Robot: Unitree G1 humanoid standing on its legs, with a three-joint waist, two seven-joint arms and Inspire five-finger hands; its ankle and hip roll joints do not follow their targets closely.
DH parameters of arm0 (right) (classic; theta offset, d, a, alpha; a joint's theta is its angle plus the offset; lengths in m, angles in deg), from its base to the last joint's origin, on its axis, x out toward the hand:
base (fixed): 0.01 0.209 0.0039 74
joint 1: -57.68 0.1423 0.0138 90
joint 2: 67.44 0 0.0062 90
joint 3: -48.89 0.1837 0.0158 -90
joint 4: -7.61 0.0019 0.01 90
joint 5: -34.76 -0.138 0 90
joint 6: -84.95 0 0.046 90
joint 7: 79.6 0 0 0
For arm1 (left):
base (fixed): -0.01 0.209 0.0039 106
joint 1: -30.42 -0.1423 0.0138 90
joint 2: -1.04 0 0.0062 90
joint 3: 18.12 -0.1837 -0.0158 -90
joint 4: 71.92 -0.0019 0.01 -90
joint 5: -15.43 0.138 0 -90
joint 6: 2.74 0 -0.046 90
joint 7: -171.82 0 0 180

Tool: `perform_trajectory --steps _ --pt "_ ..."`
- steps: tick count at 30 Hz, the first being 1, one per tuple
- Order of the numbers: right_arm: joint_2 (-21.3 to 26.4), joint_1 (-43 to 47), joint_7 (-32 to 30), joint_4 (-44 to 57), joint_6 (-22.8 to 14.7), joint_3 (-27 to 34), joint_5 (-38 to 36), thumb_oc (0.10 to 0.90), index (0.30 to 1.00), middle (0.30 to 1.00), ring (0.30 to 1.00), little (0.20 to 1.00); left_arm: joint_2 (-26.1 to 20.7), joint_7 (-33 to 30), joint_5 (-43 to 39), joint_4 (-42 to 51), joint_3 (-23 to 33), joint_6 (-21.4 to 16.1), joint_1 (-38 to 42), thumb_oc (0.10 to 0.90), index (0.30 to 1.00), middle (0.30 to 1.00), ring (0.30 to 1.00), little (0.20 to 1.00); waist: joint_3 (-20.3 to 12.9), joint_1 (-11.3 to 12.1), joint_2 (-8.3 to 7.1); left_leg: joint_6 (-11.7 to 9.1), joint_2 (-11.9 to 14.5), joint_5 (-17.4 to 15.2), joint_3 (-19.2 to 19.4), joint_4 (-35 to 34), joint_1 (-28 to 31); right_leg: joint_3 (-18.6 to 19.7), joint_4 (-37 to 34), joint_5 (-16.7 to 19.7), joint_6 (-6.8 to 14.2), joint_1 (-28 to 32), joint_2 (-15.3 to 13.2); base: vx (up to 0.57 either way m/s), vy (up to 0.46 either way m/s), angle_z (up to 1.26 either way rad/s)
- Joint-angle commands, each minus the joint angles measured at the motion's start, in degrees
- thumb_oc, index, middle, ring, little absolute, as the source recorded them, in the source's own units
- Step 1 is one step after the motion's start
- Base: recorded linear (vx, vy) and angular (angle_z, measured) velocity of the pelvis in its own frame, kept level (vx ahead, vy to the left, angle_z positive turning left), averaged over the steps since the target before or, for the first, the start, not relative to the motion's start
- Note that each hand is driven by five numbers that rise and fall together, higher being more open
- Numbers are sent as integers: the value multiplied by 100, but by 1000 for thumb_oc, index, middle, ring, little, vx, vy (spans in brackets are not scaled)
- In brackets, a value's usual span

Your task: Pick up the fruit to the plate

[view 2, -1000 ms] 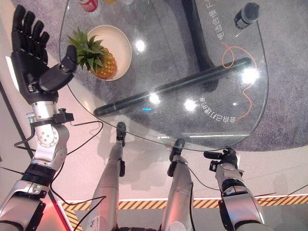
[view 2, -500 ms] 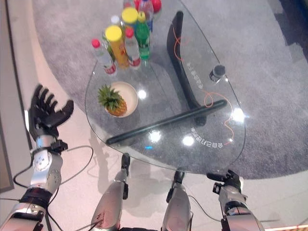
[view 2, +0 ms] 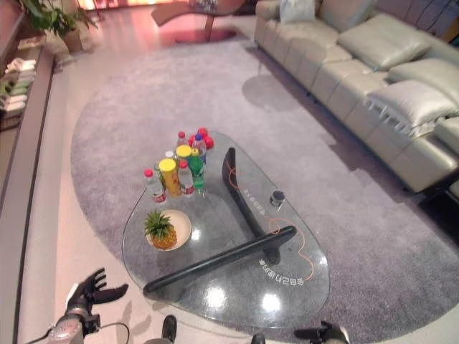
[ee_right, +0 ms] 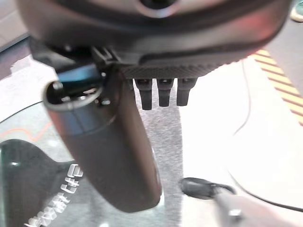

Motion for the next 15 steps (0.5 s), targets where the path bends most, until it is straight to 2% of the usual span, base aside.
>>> perform_trajectory --steps 1,2,5,7,10,15 --pt "236 77 68 -341 133 -212 346 800 900 900 900 900 20 -80 591 -683 138 737 474 800 900 900 900 900 76 24 270 -279 581 -192 140 37 435 -56 175 521 232 -139 -352 72 7 -3" --pt "204 83 99 -357 152 -255 403 800 900 900 900 900 32 -28 763 -844 131 1033 467 800 900 900 900 900 48 2 268 -278 588 -203 152 37 476 -47 188 508 233 -110 -350 82 8 -5" --pt "121 106 207 -360 165 -396 633 800 900 900 900 900 71 101 1143 -1168 79 1621 438 800 900 900 900 900 -20 -73 269 -269 597 -249 167 37 578 16 231 447 221 -48 -329 63 15 -16" --pt "79 117 240 -369 185 -474 732 800 900 900 900 900 105 249 1266 -1254 9 1806 415 800 900 900 900 900 -45 -114 282 -259 592 -280 166 37 628 71 242 418 205 -20 -311 51 33 -6" --pt "27 94 295 -379 235 -574 827 800 900 900 900 900 214 578 1355 -1298 -150 1990 391 800 900 900 900 900 -78 -166 305 -244 587 -317 143 37 700 148 262 384 194 16 -295 47 31 1" --pt "15 106 417 -431 234 -660 909 800 900 900 900 900 292 764 1463 -1257 -387 1976 364 800 900 900 900 900 -106 -176 321 -248 610 -355 151 37 754 134 240 373 198 62 -294 0 0 0"
